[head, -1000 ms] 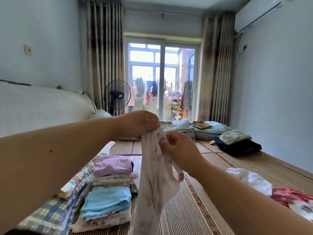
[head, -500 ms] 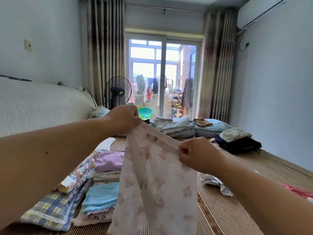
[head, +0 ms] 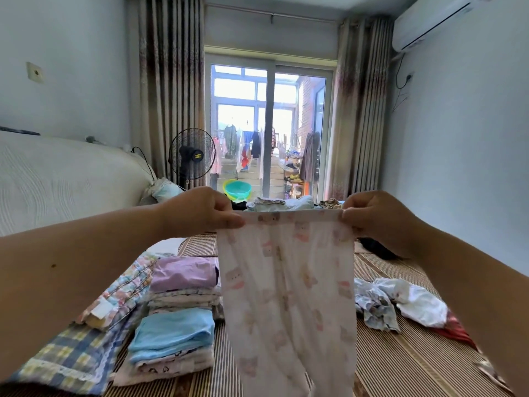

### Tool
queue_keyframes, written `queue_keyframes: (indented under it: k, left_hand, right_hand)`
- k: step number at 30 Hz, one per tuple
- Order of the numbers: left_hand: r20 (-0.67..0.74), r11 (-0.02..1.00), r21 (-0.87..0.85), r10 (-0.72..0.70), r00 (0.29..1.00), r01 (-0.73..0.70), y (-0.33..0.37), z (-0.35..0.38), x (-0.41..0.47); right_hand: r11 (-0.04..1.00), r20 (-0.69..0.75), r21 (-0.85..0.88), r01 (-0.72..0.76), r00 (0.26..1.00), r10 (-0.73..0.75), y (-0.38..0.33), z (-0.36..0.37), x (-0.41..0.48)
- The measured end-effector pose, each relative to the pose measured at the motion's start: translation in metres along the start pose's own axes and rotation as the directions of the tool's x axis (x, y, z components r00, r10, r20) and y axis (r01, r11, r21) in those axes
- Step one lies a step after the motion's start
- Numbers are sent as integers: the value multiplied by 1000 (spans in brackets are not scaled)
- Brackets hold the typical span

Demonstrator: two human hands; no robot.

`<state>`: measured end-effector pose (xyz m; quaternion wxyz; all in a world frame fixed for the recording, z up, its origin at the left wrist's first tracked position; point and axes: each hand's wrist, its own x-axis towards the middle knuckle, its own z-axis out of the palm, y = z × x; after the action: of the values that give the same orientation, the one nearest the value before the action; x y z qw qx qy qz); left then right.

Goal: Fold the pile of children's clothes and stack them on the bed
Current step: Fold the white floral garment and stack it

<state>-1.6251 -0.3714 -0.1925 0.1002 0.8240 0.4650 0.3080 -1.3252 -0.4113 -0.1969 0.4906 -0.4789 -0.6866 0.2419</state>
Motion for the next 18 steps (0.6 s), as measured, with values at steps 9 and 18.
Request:
queue_keyframes:
  k: [9, 18]
  left_hand:
    - [-162, 851, -441, -389, 907, 286, 34, 34, 27]
    - [59, 598, -754, -351, 935, 272, 105, 47, 38]
  right_hand:
    - [918, -166, 331, -216, 945, 282, -6, 25, 16]
    - [940, -56, 336, -63, 995, 87, -27, 57, 12]
